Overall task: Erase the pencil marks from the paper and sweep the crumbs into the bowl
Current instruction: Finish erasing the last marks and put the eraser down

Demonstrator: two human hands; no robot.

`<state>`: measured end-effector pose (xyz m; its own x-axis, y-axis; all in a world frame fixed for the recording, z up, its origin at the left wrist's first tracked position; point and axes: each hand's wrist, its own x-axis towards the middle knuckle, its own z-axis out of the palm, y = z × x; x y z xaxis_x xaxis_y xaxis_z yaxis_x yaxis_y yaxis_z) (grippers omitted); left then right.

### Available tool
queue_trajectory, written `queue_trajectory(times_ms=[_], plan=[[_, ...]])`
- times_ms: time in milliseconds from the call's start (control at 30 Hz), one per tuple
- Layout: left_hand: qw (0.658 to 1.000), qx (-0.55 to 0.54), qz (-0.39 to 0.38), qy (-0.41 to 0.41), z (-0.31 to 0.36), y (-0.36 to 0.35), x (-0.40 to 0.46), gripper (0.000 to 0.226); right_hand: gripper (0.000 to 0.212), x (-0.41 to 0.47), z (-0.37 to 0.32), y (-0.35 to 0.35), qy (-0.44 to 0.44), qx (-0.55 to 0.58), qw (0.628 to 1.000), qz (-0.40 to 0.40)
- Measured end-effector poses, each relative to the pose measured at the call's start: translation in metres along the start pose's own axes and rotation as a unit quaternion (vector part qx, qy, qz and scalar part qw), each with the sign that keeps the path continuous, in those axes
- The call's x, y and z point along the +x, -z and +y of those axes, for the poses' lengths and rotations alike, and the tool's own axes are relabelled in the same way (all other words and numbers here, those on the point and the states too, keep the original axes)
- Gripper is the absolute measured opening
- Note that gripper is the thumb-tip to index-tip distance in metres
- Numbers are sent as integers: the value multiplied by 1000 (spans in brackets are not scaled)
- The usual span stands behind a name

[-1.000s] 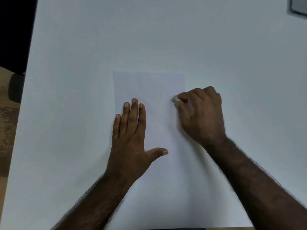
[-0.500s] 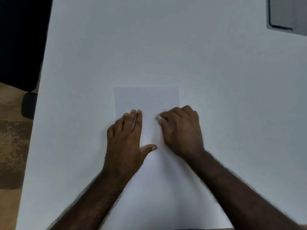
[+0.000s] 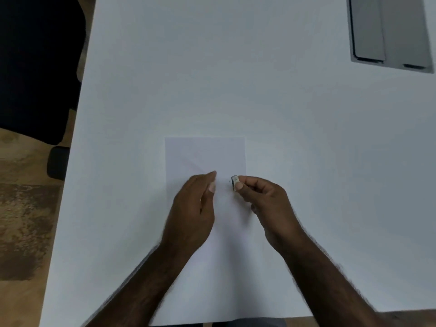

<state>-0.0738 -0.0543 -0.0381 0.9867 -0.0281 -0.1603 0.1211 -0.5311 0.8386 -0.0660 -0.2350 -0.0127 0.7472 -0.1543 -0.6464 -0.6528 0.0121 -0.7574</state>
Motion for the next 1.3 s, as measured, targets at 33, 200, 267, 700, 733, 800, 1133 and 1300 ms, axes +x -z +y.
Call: queue_trajectory(times_ms=[33,200,267,700,733,800,1133,1300], plan=[[997,-52,-28,48,8,0,0,31,17,-5,-2,-1,-6,18,1000,-9],[971,-166,-89,148,29,-4,-1,28,16,-21,-1,-3,33,-20,999,-19],[967,-181,-72,163,32,-4,-3,24,12,-25,1,-4,62,-64,996,9],[938,-229,-23,261,26,4,-28,16,8,-53,30,-18,170,-268,945,76],[942,-214,-17,257,26,3,-31,17,8,-55,32,-19,180,-286,938,81],[956,-171,-9,238,24,1,-35,19,8,-56,37,-20,200,-320,922,92],[985,-20,12,172,24,-7,-45,19,6,-56,41,-12,236,-351,899,119],[989,33,38,141,20,-1,-47,26,6,-55,33,4,250,-349,896,118]])
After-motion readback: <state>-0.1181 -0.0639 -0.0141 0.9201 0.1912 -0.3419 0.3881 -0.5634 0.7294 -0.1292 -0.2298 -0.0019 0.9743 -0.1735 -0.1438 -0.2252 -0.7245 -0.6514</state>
